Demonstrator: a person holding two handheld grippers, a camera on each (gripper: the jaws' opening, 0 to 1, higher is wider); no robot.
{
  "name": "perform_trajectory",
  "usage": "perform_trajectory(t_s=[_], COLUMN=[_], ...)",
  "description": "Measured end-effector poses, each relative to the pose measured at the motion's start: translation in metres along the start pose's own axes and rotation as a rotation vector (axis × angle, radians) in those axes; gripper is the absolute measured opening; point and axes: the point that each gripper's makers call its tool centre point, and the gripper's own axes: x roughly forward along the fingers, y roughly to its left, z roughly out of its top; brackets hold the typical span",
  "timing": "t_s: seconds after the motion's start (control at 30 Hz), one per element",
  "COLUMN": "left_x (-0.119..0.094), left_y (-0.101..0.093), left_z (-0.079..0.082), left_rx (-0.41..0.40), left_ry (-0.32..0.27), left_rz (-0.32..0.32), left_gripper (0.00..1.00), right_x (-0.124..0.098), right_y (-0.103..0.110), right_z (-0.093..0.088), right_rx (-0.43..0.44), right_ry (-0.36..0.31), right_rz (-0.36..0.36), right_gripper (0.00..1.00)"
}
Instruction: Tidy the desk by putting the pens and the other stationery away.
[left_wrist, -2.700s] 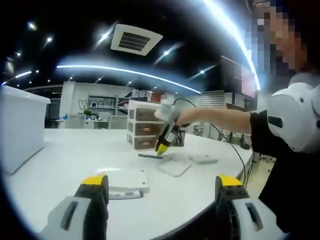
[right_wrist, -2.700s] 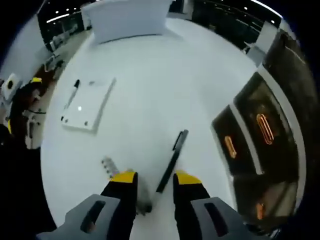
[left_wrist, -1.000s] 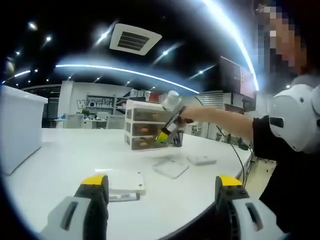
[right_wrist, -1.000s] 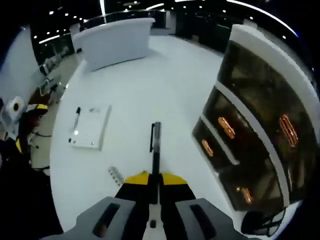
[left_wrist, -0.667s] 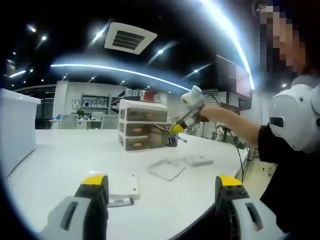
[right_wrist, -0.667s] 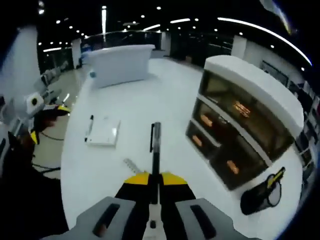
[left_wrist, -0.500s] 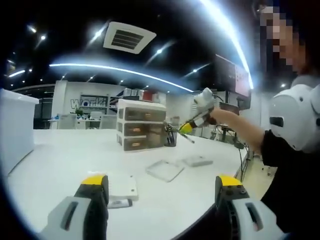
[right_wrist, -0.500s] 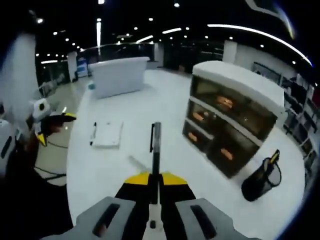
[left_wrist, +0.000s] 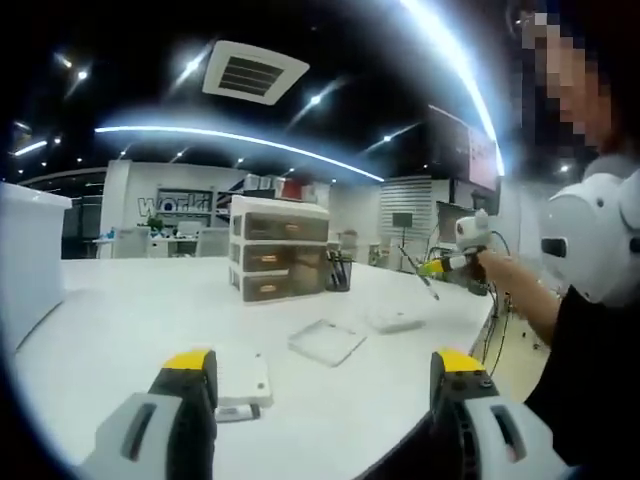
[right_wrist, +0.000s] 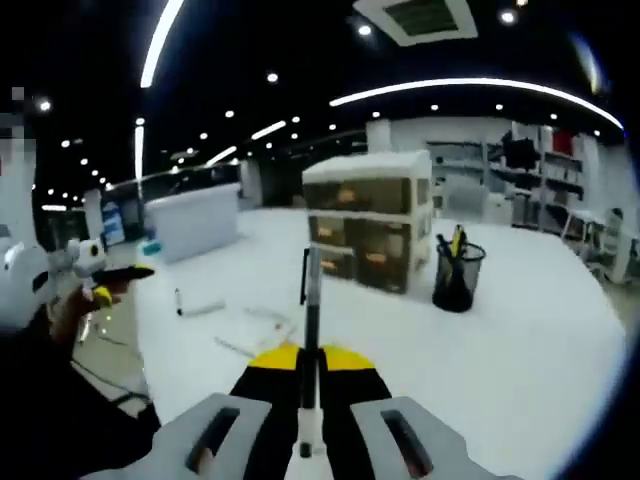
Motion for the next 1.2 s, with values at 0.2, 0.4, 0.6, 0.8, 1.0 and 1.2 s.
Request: perform_trajectory(t_s=[0.2,0.4,0.6,0.8,1.0,1.2], left_x=[0.01,0.013,0.014,0.011,0.006,0.002], left_y=[-0.007,-0.014,-0.014,-0.012,-0.008,-0.003], left_z=[0.001,0.003,0.001,0.0,-0.002,-0.003], left_rx=[0.005,0.014,0.007,-0.001,-0.006,-0.014], left_ry=[0.005,0.006,0.006,0.001,-0.002,-0.008], left_rz=[-0.022,-0.041,-0.039,-0.034,-0.024,-0.007], left_gripper=[0.86,0.87,0.87,0.87,0.87,0.87], right_x=[-0.036,-0.053,-0.056,-0.043,-0.021,-0.003], right_y=[0.007,0.009,0.006,-0.006,-0.031,-0.053], right_z=[-0.003,0.004,0.023,0.046,0.068,0.091], right_rx=[0.06,0.085,0.087,0.035,0.025,0.015], right_ry=[-0.144,-0.273,-0.363,-0.394,-0.411,-0.43], right_rz=[-0.045,-0.093,-0.109,-0.132,-0.15,-0.169], right_gripper=[0.04,0.04,0.05,0.05,0.05,0.04])
